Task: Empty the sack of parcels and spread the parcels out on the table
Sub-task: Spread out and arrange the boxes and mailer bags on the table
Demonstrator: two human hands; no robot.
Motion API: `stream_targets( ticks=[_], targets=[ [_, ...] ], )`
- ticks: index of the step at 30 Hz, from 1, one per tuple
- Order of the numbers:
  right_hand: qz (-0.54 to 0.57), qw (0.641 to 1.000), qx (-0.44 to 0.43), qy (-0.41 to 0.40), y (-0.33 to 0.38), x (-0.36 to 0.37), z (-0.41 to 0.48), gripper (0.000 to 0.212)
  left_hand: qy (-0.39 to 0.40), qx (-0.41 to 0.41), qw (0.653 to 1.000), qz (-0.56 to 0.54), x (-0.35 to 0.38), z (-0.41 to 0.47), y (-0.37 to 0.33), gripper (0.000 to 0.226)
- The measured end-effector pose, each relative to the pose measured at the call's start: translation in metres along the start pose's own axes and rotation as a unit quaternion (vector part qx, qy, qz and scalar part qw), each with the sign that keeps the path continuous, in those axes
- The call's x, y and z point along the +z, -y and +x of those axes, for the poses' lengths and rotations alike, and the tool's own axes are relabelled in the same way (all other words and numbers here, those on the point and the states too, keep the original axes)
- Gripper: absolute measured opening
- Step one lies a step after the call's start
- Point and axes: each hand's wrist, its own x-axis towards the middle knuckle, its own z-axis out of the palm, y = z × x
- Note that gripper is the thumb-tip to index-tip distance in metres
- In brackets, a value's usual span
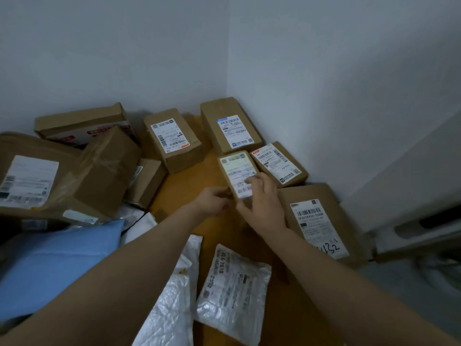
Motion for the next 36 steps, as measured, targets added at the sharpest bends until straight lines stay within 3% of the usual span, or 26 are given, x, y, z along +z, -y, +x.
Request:
stream_targets(
  ticks=[3, 5, 7, 9, 11, 13, 15, 19, 23, 29, 32, 34, 36],
  targets=[
    [-0.174, 0.977, -0.062, 0.106, 0.004, 0.005, 0.0, 0.063, 0.006, 0.02, 0.998, 0.063, -0.002, -0.011, 0.005, 0.044],
    [-0.21, 0.973, -0.028, 0.092, 0.013, 0.005, 0.0, 0.061, -0.074, 0.022, 0.99, 0.114, -0.02, -0.016, 0.015, 0.045],
    [-0.215, 0.975, -0.011, 0.057, 0.032, 0.008, 0.001, 0.057, -0.204, 0.016, 0.956, 0.209, -0.046, -0.023, 0.029, 0.047],
    [-0.202, 0.976, -0.033, 0.069, 0.055, 0.016, 0.004, 0.055, -0.323, -0.009, 0.898, 0.299, -0.074, -0.033, 0.043, 0.054],
    [-0.168, 0.978, -0.06, 0.106, 0.077, 0.027, 0.01, 0.055, -0.405, -0.053, 0.861, 0.304, -0.099, -0.042, 0.053, 0.066],
    [-0.094, 0.983, -0.052, 0.146, 0.099, 0.04, 0.02, 0.052, -0.437, -0.091, 0.848, 0.287, -0.121, -0.047, 0.065, 0.082],
    [0.038, 0.982, -0.004, 0.185, 0.121, 0.055, 0.033, 0.046, -0.453, -0.122, 0.843, 0.264, -0.141, -0.05, 0.076, 0.094],
    [0.266, 0.918, 0.107, 0.272, 0.161, 0.079, 0.055, 0.046, -0.451, -0.189, 0.871, 0.057, -0.183, -0.058, 0.089, 0.097],
    [0.35, 0.88, 0.116, 0.301, 0.193, 0.098, 0.067, 0.044, -0.406, -0.235, 0.872, -0.137, -0.218, -0.058, 0.102, 0.12],
    [0.404, 0.854, 0.134, 0.3, 0.227, 0.107, 0.09, 0.048, -0.371, -0.227, 0.815, -0.383, -0.24, -0.059, 0.116, 0.088],
    [0.448, 0.807, 0.185, 0.338, 0.229, 0.104, 0.095, 0.061, -0.357, -0.209, 0.827, -0.38, -0.239, -0.058, 0.112, 0.082],
    [0.465, 0.788, 0.219, 0.34, 0.226, 0.103, 0.095, 0.08, -0.36, -0.177, 0.855, -0.328, -0.232, -0.058, 0.104, 0.082],
    [0.466, 0.792, 0.24, 0.313, 0.22, 0.103, 0.095, 0.09, -0.353, -0.139, 0.885, -0.27, -0.219, -0.059, 0.092, 0.057]
  ],
)
